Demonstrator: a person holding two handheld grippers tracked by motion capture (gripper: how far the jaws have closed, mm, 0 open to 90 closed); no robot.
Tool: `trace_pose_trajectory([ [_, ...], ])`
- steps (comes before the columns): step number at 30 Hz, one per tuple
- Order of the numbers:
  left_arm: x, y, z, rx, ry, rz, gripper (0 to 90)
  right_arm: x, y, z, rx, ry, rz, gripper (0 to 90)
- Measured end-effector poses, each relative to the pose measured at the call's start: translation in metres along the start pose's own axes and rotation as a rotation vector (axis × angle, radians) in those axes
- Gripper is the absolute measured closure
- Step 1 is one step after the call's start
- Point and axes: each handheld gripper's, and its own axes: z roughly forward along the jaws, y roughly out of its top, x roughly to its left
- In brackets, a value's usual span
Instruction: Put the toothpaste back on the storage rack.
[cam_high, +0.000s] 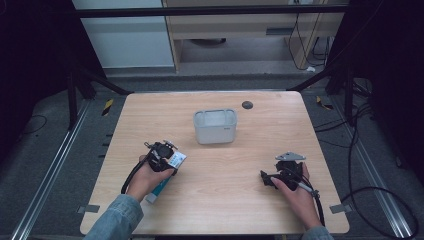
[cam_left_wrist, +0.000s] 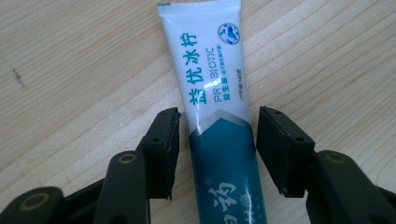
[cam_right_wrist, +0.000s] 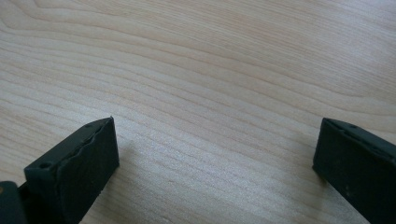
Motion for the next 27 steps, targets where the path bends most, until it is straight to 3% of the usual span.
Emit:
trace_pose_trajectory([
  [10,-0.0011,-0.0001,0.0017,0.008,0.000,0.007,55.6,0.0000,0.0000,0.0000,0.000,0.000,0.000,0.4],
  [18,0.0014,-0.0074,0.0011,-0.035,-0.023,0.008,62.6,-0.0003,0.0002,0.0002,0.001,0.003,-0.002,0.4],
  [24,-0.0024,-0.0070,-0.0004,-0.024,-0.005,0.057,68.6,-0.0003,0.0002,0.0002,0.000,0.003,-0.002,0.4],
  [27,-0.0031,-0.0079,-0.0011,-0.034,-0.002,0.062,71.1,-0.0003,0.0002,0.0002,0.000,0.003,-0.002,0.4],
])
